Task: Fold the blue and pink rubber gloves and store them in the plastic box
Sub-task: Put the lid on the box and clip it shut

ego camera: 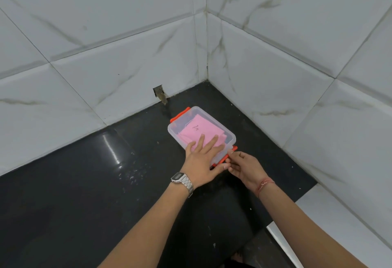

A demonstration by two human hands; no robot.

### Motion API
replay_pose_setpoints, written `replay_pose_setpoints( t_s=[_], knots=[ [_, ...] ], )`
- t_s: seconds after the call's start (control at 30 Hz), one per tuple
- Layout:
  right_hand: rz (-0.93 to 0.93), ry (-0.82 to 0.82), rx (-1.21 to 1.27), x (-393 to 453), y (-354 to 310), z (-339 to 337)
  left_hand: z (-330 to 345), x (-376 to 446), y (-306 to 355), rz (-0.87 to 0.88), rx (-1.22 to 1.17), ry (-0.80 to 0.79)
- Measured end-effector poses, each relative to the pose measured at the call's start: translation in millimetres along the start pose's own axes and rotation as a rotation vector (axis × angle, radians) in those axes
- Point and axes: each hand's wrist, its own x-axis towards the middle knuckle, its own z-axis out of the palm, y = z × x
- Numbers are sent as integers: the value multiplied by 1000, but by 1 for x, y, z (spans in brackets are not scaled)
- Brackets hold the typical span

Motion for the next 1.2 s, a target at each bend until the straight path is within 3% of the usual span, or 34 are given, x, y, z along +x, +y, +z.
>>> replay_pose_setpoints(
  t_s=[0.13, 0.33, 1.2],
  knots=[
    [-21, 18, 19, 2, 5, 2, 3, -1, 10, -7, 156, 17],
    [-18, 14, 178, 5, 10, 6, 9, -3, 23, -23, 189, 39],
    [-27, 64, 200, 7, 10, 18, 5, 0, 21, -46, 31, 140]
  ],
)
